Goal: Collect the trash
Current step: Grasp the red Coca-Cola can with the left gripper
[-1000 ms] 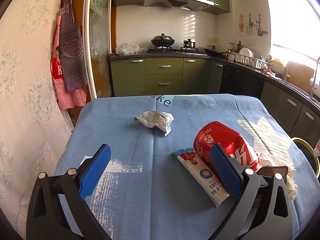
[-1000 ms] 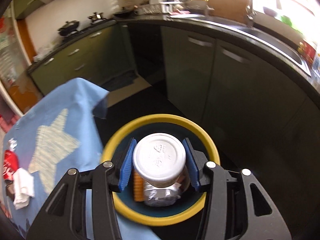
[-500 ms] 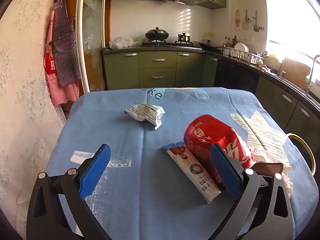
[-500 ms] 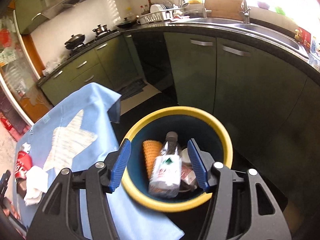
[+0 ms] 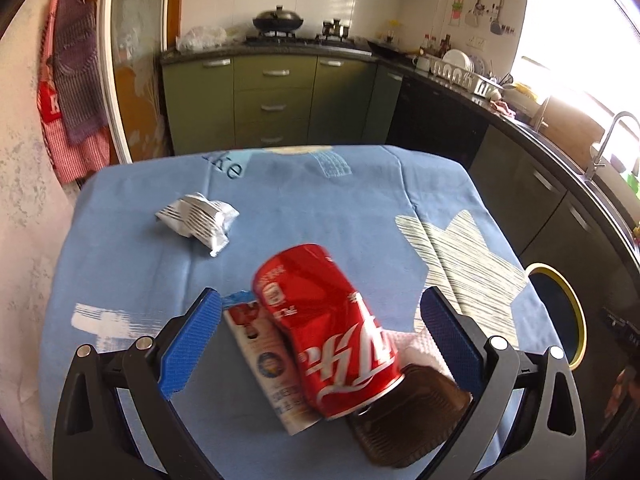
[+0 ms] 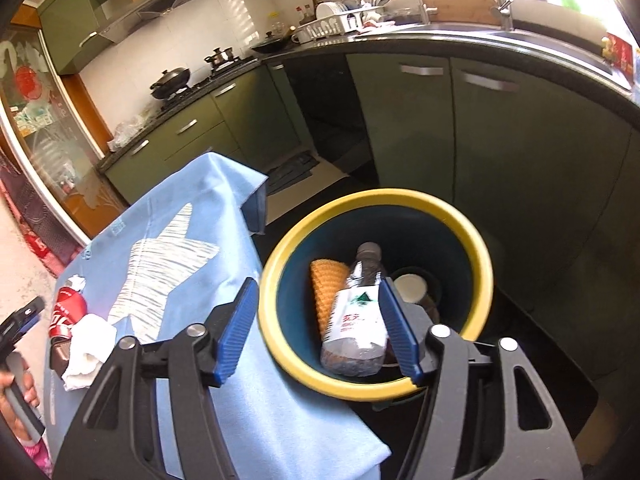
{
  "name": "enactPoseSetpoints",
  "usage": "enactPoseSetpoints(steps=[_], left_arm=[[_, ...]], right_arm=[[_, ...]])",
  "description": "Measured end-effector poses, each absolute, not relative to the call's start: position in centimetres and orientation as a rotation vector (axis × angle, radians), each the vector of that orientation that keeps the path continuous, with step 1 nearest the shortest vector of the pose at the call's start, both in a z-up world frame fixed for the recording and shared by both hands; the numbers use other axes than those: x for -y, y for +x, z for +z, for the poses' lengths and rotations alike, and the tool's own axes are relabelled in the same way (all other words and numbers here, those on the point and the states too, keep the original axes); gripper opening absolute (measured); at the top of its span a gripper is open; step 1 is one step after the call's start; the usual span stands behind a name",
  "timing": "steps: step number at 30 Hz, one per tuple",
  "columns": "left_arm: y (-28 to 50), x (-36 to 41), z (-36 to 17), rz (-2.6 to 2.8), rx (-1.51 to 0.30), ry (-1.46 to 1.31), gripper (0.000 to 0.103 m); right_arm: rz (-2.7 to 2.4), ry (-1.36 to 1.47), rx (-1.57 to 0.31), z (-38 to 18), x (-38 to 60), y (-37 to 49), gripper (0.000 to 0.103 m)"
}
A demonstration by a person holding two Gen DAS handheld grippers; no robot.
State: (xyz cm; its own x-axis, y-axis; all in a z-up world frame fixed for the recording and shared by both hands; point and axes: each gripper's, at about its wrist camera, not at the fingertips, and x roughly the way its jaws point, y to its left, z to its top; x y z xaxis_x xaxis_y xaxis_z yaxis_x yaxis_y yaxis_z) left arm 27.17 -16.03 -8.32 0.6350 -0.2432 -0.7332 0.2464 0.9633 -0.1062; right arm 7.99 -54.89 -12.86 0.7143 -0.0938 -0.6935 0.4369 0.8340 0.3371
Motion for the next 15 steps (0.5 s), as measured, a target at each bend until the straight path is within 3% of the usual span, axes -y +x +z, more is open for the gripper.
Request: enactPoseSetpoints(steps=[6, 15], left_arm=[[29.7, 17.1, -10.1, -0.256, -0.981, -0.036, 0.095], [31.2, 17.9, -12.5, -0.221, -1.077, 0.013, 0.07]], right_arm=[[-0.236, 0.542, -0.704, -13.2, 54.2, 8.6, 0.061], [-0.186, 0.573, -0.702, -13.9, 54.0, 9.0, 0.061]])
